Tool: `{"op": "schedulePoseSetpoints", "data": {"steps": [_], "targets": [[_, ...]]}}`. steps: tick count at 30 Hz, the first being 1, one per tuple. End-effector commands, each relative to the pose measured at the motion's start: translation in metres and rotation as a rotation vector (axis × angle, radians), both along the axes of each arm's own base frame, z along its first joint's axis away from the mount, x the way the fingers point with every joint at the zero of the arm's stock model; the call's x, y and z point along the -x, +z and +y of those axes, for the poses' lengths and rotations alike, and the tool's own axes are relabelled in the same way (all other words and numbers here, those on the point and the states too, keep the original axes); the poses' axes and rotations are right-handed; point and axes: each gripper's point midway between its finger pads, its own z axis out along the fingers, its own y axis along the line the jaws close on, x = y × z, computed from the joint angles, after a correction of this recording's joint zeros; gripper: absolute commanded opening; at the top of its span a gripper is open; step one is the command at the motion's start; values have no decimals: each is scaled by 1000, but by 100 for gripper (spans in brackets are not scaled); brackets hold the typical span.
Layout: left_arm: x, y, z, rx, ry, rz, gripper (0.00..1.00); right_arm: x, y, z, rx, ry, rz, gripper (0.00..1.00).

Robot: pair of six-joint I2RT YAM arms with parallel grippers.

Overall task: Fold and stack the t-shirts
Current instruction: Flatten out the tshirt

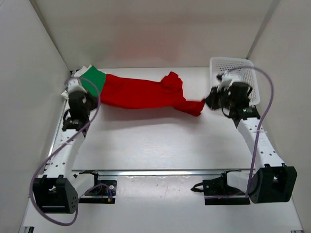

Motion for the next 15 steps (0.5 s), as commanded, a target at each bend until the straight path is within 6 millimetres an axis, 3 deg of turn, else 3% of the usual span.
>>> {"op": "schedulePoseSetpoints", "data": {"steps": [1,2,3,4,5,6,8,9,11,12,13,14,15], "targets": [[27,-69,20,59,81,72,1,36,-31,-9,60,-76,37,0],[34,-74,20,82,77,68,2,51,-59,-3,72,-73,117,0],[44,-93,17,120,63,95,3,68,-78,7,37,-70,183,0],[51,-108,17,148,74,123,4,81,-88,6,46,-90,213,0],[57,-109,16,155,71,116,6,97,-110,11,44,-88,281,0],[64,-123,15,153,80,146,8,114,-126,17,38,-77,324,0],[75,-130,19,154,99,154,19,136,-147,9,46,-137,403,0],[79,-132,20,149,99,158,22,145,-151,11,29,-128,419,0],[84,-134,22,143,107,170,40,154,-142,10,35,-182,385,0],[88,-135,22,146,109,185,45,160,-135,21,19,-150,377,2],[89,-136,22,141,107,191,57,161,-130,21,15,-152,366,7],[91,-135,25,137,117,198,77,165,-128,25,-7,-133,388,10],[92,-136,23,142,106,203,91,167,-123,29,-28,-95,397,19]]}}
